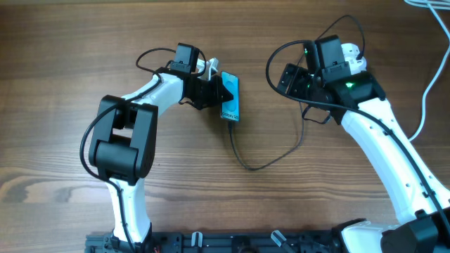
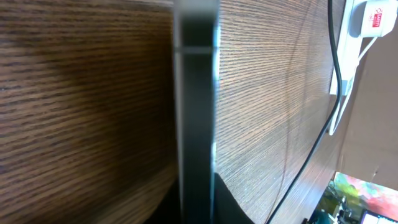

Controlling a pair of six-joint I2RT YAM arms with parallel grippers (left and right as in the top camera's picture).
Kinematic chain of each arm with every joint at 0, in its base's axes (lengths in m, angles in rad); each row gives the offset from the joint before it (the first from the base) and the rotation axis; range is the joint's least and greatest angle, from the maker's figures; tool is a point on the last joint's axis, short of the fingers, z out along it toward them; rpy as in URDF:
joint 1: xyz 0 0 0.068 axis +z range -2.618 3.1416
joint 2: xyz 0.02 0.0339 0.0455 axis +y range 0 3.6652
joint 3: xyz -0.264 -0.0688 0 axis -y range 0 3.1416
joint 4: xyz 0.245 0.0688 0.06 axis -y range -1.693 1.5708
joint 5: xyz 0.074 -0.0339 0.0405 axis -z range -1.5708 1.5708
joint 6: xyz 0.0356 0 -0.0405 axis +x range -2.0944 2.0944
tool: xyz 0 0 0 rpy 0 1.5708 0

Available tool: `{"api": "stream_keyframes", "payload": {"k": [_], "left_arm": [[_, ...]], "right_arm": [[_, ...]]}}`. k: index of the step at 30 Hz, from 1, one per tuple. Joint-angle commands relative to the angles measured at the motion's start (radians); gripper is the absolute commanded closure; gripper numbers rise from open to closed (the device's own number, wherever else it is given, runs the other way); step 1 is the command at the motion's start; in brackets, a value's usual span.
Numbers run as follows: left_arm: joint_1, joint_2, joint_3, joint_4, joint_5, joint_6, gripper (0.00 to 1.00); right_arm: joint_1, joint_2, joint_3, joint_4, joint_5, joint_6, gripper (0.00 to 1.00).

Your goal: Plug charger to phone and switch on socket

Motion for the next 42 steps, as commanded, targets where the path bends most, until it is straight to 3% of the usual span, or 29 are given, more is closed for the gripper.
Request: {"api": "stream_keyframes", "payload": {"k": [1,14,18,19,20,22,25,27,29,32,36,39,42], "left_arm": [[-0.002,0.006,0.004,0.000,-0.015,0.006,0.86],[-0.002,0.006,0.004,-0.030,-0.075,0.006,0.76],[0.000,-0.003,0.005,-0.031,-0.074,0.006,0.50],[0.008,-0.032,0.005,-0.039,-0.074,0.010,0.31],[0.016,-0.062,0.005,-0.056,-0.074,0.034,0.25],[0.026,-0.129,0.005,-0.097,-0.087,0.090,0.19],[0.029,-0.262,0.005,-0.171,-0.244,0.092,0.16],[0.026,-0.344,0.005,-0.214,-0.350,0.092,0.00],[0.026,-0.402,0.005,-0.256,-0.439,0.092,0.00],[0.026,-0.406,0.005,-0.262,-0.455,0.092,0.00],[0.026,-0.405,0.005,-0.261,-0.455,0.092,0.00],[0.026,-0.405,0.005,-0.261,-0.455,0.092,0.00],[0.026,-0.405,0.005,-0.262,-0.455,0.092,0.00]], "right_arm": [[0.000,-0.009,0.008,-0.011,0.022,-0.023,0.00],[0.000,-0.009,0.008,-0.014,0.022,-0.078,0.00],[0.000,-0.009,0.008,-0.015,0.031,-0.079,0.00],[0.000,-0.009,0.008,-0.013,0.055,-0.079,0.00],[0.000,-0.009,0.008,-0.014,0.079,-0.089,0.00],[-0.005,-0.009,0.009,-0.011,0.082,-0.130,0.00],[-0.062,-0.009,0.031,-0.006,0.033,-0.127,0.01],[-0.135,-0.009,0.083,-0.011,-0.062,-0.130,0.01],[-0.251,0.006,0.192,-0.071,-0.172,-0.156,0.01],[-0.404,0.077,0.364,-0.170,-0.177,-0.185,0.01],[-0.526,0.120,0.415,-0.144,-0.198,-0.183,0.00],[-0.556,0.125,0.403,-0.057,0.018,-0.159,0.00],[-0.558,0.161,0.367,0.022,0.256,-0.027,0.00]]}}
